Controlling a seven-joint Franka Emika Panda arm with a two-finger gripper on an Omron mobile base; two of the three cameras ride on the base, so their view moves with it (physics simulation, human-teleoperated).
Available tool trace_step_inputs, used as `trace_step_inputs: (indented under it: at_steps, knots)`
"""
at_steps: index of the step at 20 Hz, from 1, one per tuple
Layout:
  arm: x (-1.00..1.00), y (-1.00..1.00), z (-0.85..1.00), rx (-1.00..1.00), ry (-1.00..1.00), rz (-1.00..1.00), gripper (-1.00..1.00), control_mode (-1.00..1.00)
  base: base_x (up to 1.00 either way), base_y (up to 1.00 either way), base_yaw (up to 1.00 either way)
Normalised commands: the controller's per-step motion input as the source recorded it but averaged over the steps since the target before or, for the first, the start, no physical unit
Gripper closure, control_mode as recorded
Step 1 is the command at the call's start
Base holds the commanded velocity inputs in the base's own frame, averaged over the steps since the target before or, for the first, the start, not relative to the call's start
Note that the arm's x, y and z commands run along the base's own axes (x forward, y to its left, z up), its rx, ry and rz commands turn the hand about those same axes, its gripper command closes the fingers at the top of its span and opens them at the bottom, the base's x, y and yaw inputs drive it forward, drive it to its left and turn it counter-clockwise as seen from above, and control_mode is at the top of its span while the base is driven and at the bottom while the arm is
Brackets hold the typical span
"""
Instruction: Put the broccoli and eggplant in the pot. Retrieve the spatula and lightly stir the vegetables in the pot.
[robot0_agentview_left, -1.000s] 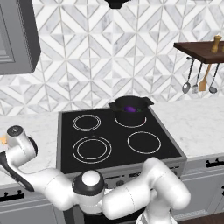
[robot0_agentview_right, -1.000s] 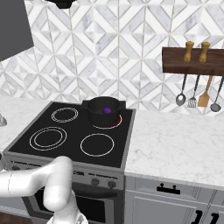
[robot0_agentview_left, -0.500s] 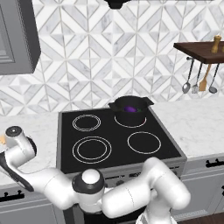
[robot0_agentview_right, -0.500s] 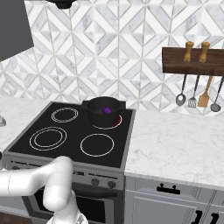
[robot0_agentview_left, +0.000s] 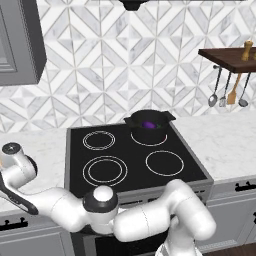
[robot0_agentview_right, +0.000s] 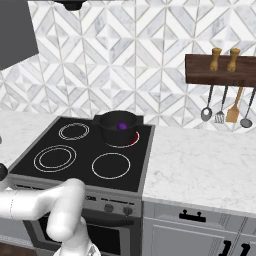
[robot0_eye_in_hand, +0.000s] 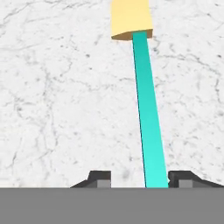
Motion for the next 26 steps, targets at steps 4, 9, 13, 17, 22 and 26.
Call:
trace_step_inputs:
  at_steps: [4,9,13,17,22,26]
  knots:
    - [-0.47,0.00,-1.00,0.00,0.00,0.02,1.00,-1.00,0.00,0.00,0.00]
    - [-0.23,-0.79,-0.81,0.00,0.01,0.00,1.00,-1.00,0.00,0.00,0.00]
    - [-0.48,-1.00,-0.65,0.00,-0.07,0.00,1.00,-1.00,0.00,0.00,0.00]
    - [-0.80,-1.00,-0.53,0.00,-0.24,0.00,1.00,-1.00,0.00,0.00,0.00]
    - [-0.30,-0.74,-0.17,0.14,-0.22,0.00,1.00,-1.00,0.00,0.00,0.00]
    - [-0.21,-0.46,0.78,0.28,-0.06,0.00,1.00,-1.00,0.00,0.00,0.00]
